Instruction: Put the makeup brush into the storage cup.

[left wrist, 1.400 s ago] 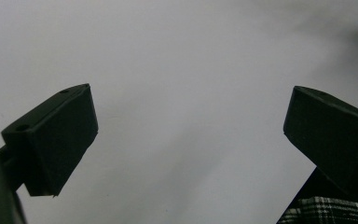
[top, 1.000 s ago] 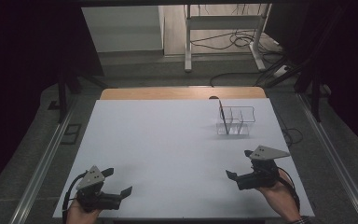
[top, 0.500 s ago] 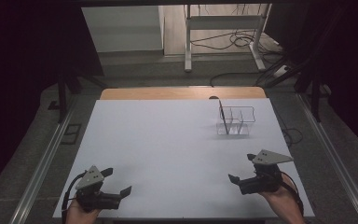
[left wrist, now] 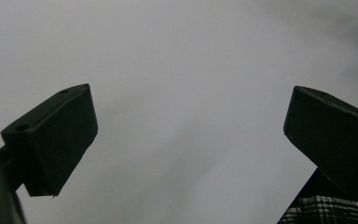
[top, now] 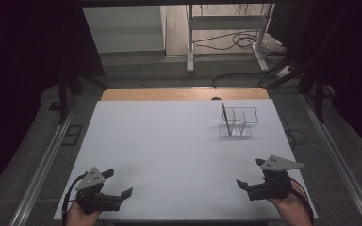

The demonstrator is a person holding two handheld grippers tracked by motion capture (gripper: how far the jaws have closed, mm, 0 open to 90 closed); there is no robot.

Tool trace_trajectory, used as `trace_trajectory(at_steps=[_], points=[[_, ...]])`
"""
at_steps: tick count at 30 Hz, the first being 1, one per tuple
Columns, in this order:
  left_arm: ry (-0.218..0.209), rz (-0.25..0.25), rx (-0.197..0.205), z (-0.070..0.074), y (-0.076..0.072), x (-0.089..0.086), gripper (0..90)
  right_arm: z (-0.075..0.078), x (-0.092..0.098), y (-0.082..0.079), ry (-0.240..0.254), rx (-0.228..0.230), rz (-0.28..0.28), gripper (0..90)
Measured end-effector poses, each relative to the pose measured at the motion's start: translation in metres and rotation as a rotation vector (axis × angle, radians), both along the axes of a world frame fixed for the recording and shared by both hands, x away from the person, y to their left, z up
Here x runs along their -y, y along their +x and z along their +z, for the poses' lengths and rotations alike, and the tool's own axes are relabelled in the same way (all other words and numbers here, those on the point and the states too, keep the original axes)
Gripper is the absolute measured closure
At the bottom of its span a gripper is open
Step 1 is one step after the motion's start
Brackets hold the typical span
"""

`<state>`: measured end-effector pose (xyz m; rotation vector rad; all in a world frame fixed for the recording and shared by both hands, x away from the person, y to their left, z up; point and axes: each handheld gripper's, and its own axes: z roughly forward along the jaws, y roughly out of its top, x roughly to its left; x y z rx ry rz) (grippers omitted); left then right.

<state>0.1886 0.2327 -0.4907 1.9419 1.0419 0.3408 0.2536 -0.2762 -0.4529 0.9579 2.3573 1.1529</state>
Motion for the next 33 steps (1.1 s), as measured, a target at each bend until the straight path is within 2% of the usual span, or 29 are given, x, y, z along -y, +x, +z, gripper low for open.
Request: trace_trajectory(at_steps=[19,28,33], points=[[0.000,-0.006,-0.009,-0.001,0.000,0.000,3.0,-0.007,0.024,-0.017,-0.022,-0.002,-0.063,0.0],[0.000,-0.003,-0.010,-0.001,0.000,0.001,3.1,-0.016,0.028,-0.024,-0.057,-0.041,-0.052,0.0],[0.005,-0.005,-0.009,-0.001,0.001,0.002,3.1,-0.018,0.028,-0.023,-0.053,-0.091,-0.040,1.5]])
